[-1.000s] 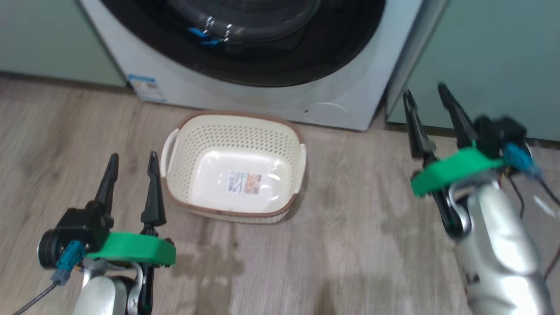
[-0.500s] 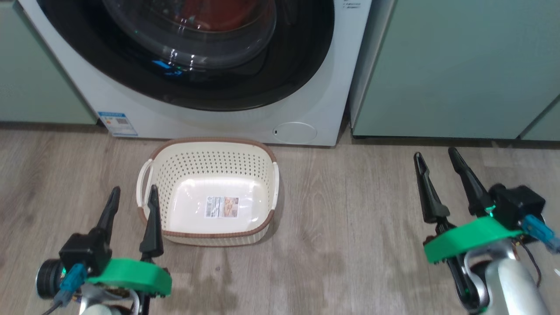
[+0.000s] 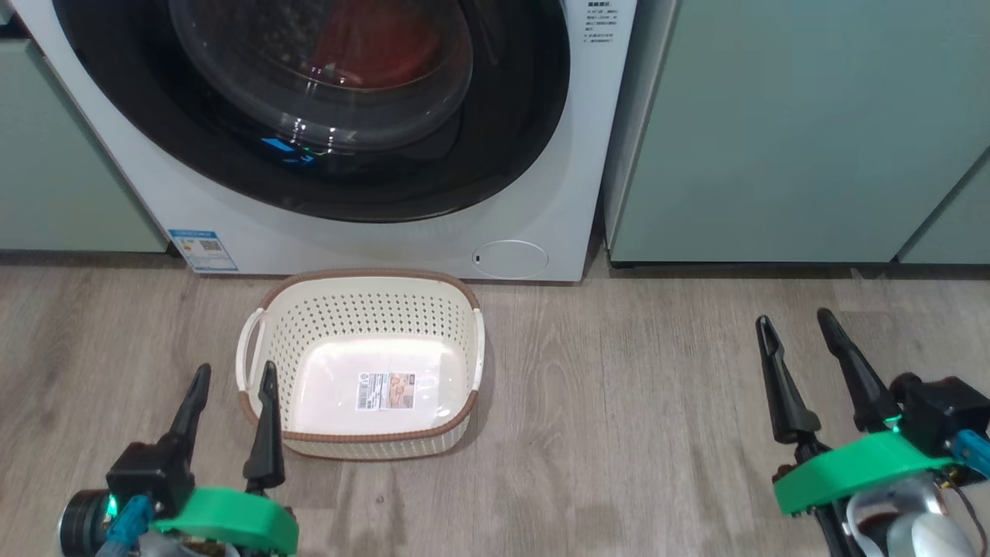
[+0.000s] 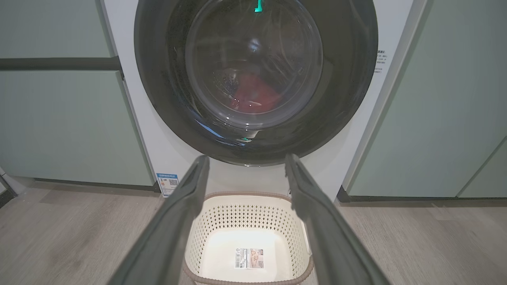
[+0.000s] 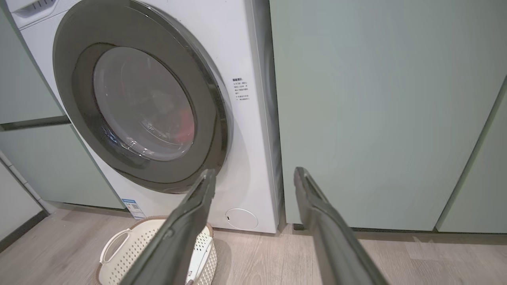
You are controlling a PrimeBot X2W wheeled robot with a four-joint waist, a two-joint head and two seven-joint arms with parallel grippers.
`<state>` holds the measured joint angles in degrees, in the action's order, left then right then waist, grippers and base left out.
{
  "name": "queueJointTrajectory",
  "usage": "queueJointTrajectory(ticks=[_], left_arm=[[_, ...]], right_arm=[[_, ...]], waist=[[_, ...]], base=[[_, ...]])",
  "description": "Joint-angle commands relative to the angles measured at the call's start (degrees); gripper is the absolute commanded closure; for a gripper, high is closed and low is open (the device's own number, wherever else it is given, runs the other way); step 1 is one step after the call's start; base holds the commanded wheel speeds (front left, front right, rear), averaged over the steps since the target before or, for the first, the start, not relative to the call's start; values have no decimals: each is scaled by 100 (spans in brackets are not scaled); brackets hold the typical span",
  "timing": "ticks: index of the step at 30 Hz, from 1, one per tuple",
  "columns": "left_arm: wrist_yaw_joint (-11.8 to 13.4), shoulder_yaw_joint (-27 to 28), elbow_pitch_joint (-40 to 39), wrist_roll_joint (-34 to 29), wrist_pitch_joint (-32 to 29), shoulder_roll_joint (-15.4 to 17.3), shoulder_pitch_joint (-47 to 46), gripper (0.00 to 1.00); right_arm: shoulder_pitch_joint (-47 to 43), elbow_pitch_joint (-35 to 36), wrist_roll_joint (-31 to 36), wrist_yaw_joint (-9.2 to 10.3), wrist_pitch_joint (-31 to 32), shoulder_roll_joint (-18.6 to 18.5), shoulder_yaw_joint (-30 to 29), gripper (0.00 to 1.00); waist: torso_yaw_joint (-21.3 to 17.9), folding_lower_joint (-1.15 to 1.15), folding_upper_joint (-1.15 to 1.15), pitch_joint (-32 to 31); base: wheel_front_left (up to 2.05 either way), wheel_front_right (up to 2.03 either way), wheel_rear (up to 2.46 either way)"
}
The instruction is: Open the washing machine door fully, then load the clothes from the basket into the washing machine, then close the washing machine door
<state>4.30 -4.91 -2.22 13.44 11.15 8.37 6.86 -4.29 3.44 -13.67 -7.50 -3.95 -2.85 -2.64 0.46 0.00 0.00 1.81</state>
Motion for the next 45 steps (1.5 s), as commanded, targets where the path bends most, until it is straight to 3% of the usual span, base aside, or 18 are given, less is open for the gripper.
queueJointTrajectory(ticks=[1, 44, 45], left_arm=[[39, 185, -209, -87, 0, 102, -143, 0], [123, -27, -130, -6, -93, 233, -161, 0], [95, -224, 36, 4, -107, 132, 47, 100]], right_arm=[[96, 242, -23, 1, 13, -3, 99, 0], [81, 257, -119, 1, -21, -3, 38, 0], [-93, 83, -101, 0, 34, 18, -79, 100]], waist=[[-13, 0, 0, -12], [8, 0, 0, -71], [9, 0, 0, -72]], base=[[0, 0, 0], [0, 0, 0], [0, 0, 0]])
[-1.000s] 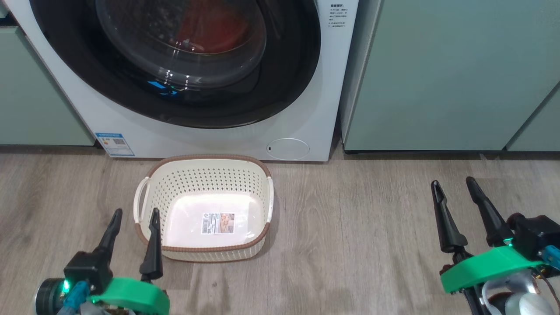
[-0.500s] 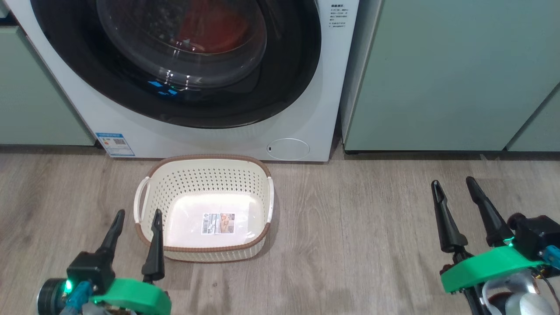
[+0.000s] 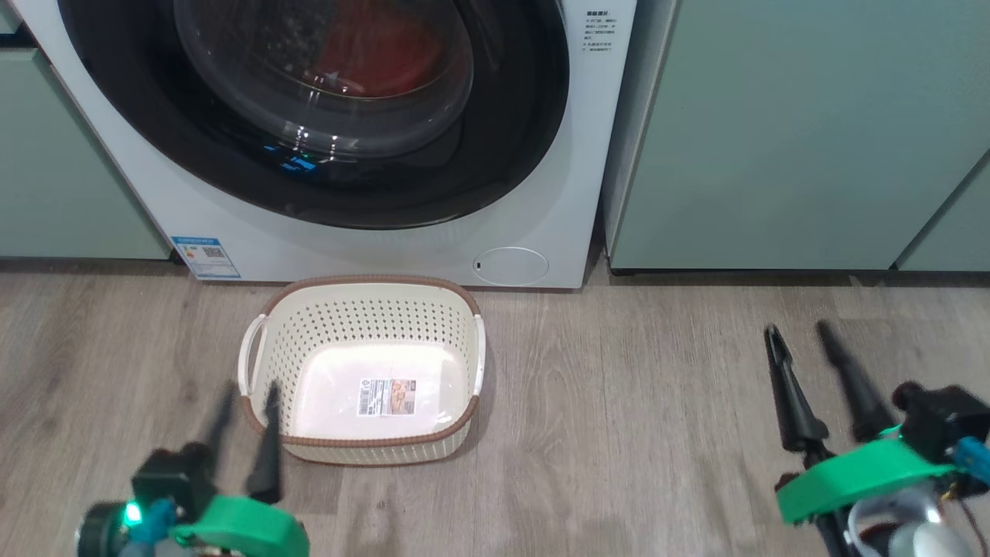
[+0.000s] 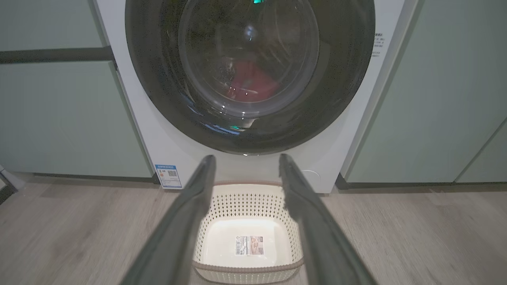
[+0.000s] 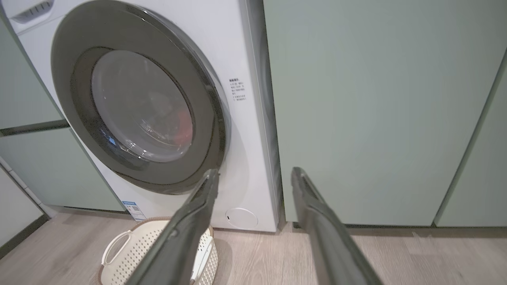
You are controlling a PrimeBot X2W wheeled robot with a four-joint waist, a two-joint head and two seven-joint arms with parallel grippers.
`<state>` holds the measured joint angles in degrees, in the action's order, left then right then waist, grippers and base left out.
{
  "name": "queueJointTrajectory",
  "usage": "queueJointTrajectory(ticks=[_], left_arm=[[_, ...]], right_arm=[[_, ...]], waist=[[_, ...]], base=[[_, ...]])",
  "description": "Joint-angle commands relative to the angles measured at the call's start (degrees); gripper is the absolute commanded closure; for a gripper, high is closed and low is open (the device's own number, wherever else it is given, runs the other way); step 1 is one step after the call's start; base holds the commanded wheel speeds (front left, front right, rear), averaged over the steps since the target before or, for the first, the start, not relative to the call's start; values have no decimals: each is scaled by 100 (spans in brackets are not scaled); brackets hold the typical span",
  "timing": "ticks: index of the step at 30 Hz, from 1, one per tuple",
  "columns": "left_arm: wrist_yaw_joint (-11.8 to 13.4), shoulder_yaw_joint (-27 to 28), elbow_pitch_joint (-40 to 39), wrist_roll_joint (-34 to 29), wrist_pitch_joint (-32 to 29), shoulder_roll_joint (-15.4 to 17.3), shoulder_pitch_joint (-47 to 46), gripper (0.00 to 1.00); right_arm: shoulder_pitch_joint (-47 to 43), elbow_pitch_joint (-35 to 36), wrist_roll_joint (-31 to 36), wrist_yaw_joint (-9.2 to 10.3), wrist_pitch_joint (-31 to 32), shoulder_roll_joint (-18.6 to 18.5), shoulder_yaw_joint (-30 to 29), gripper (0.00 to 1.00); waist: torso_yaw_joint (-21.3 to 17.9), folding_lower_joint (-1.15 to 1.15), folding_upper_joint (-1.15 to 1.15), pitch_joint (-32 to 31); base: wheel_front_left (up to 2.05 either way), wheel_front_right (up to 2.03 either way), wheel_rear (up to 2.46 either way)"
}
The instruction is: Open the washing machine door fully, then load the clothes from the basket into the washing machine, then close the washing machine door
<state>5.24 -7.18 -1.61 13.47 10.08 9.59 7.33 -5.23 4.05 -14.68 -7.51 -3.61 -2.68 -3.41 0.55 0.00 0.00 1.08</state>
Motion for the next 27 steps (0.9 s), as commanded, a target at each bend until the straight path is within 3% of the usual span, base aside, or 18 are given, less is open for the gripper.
queueJointTrajectory(ticks=[1, 27], left_arm=[[0, -6, 47, 1, 0, -9, 1, 100], [-250, 146, 549, 1639, -255, -116, -221, 100]], right_arm=[[-2, -49, -1, 0, 1, 0, 6, 100], [179, -595, -1618, 0, 123, -76, 59, 100]], waist=[[0, 0, 0, 0], [-10, 0, 0, -18]], base=[[0, 0, 0], [0, 0, 0]])
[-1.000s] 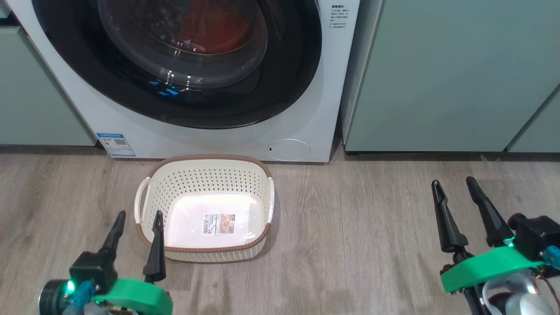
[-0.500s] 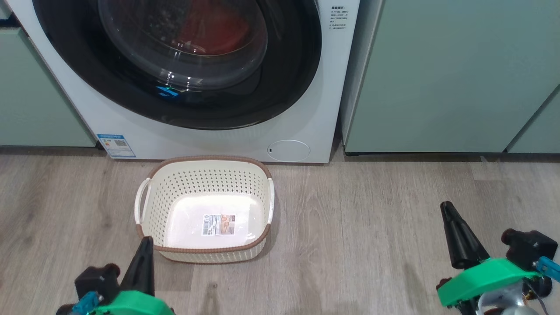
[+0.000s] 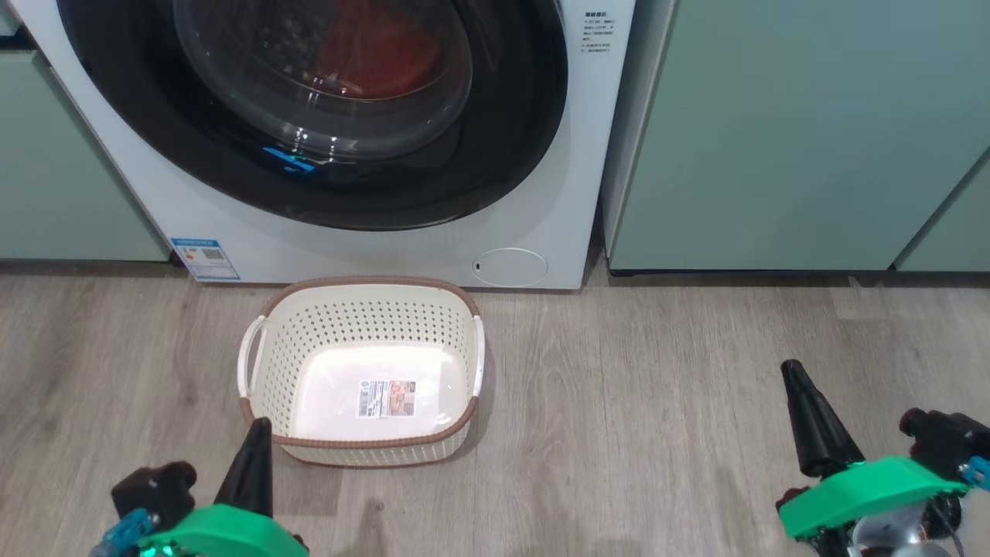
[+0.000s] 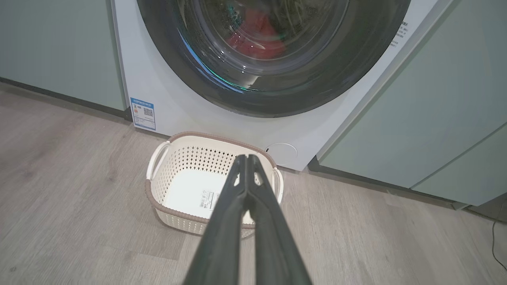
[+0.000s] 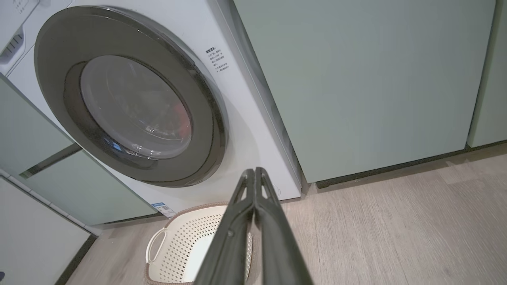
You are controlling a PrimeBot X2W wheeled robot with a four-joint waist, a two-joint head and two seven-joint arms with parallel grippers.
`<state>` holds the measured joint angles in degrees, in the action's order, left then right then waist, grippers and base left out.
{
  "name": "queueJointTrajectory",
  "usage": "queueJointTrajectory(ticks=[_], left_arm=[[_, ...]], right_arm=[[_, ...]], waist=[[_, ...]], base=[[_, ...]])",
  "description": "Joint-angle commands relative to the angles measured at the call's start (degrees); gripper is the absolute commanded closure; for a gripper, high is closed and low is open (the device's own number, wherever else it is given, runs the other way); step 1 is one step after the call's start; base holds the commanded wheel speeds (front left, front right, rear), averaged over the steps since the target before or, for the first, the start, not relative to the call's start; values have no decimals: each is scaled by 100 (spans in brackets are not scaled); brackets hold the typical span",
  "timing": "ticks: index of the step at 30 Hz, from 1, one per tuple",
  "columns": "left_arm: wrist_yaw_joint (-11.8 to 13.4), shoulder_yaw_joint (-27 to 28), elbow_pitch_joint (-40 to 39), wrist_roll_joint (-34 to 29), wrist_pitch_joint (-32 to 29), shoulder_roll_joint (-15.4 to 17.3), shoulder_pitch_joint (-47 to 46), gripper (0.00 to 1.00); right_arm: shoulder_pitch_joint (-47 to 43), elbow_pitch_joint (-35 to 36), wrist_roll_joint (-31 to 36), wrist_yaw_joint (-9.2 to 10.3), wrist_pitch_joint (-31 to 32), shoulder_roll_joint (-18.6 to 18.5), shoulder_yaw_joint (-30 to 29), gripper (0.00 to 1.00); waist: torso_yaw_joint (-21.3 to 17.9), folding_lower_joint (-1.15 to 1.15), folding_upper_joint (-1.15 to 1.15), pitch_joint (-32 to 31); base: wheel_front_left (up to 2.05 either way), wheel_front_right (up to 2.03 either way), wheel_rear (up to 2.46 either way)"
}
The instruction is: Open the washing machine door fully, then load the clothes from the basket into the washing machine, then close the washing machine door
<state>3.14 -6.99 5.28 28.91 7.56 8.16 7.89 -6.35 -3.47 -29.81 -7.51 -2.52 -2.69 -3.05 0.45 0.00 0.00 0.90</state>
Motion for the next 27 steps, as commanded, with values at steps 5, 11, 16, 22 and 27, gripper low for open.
queueJointTrajectory(ticks=[5, 11, 16, 22, 27], left_arm=[[-92, 170, -83, 421, -59, 13, -336, 100], [-153, 224, -27, 811, -126, -6, -403, 100], [-194, 261, 9, 1069, -173, -19, -446, 100], [-255, 318, 67, 1455, -244, -41, -510, 100], [-306, 367, 116, 1776, -304, -60, -565, 100]], right_arm=[[338, 97, -427, 0, 43, -86, 24, 100], [394, 26, -811, 1, 79, -98, 22, 100], [431, -21, -1066, 1, 105, -105, 20, 100], [487, -93, -1447, 1, 144, -114, 15, 100], [534, -152, -1763, 1, 178, -120, 9, 100]], waist=[[-2, 0, 0, -4], [-5, 0, 0, -8], [-7, 0, 0, -11], [-9, 0, 0, -15], [-11, 0, 0, -19]], base=[[0, 0, 0], [0, 0, 0], [0, 0, 0], [0, 0, 0], [0, 0, 0]])
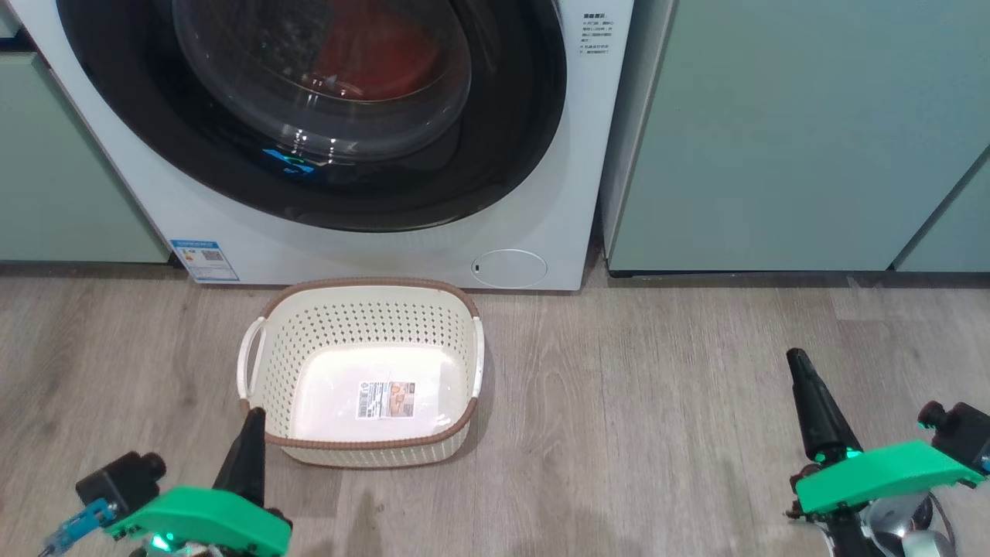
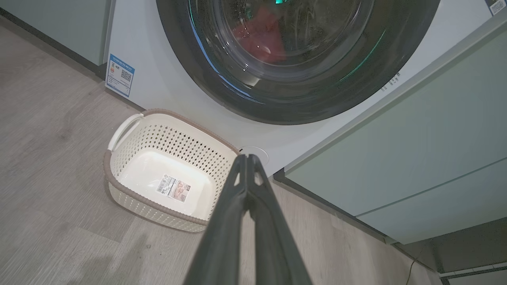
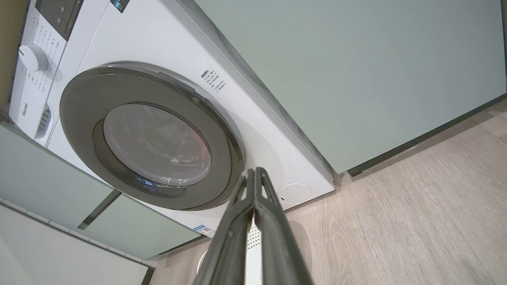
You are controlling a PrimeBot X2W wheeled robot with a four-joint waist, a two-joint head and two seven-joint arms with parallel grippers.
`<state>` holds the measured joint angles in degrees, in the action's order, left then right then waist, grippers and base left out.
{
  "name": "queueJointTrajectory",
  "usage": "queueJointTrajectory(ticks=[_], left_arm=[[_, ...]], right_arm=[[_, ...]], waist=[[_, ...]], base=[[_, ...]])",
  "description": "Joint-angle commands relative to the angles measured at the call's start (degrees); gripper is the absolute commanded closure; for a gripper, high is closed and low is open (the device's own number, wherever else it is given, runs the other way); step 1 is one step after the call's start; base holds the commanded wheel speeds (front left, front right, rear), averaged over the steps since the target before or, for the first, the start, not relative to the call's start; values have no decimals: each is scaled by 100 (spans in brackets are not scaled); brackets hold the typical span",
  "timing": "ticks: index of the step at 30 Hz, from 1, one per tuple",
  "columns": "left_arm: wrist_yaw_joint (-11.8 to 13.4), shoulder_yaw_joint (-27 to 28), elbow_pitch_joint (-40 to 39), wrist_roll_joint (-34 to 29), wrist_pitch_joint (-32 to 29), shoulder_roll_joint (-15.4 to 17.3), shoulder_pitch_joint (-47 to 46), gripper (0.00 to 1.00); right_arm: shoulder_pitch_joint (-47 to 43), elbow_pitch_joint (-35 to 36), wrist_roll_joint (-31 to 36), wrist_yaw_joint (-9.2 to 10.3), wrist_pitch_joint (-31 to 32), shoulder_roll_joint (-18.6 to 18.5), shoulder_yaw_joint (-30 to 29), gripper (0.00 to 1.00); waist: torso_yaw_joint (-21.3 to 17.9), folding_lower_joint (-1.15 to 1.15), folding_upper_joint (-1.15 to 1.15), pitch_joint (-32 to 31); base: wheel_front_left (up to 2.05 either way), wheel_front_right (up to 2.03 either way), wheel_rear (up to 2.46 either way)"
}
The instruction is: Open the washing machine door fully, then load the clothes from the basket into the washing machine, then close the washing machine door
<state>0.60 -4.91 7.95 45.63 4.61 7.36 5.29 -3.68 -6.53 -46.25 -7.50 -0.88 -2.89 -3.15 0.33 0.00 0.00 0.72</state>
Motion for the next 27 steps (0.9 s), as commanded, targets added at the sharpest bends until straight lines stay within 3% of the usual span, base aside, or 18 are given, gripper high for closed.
queueJointTrajectory(ticks=[1, 27], left_arm=[[-63, 168, -141, 168, -21, 16, -316, 100], [-327, 442, 121, 1816, -349, -97, -604, 100]], right_arm=[[276, 142, -183, 0, 21, -100, 18, 100], [520, -169, -1809, 0, 214, -119, -32, 100]], waist=[[-1, 0, 0, -1], [-12, 0, 0, -20]], base=[[0, 0, 0], [0, 0, 0]])
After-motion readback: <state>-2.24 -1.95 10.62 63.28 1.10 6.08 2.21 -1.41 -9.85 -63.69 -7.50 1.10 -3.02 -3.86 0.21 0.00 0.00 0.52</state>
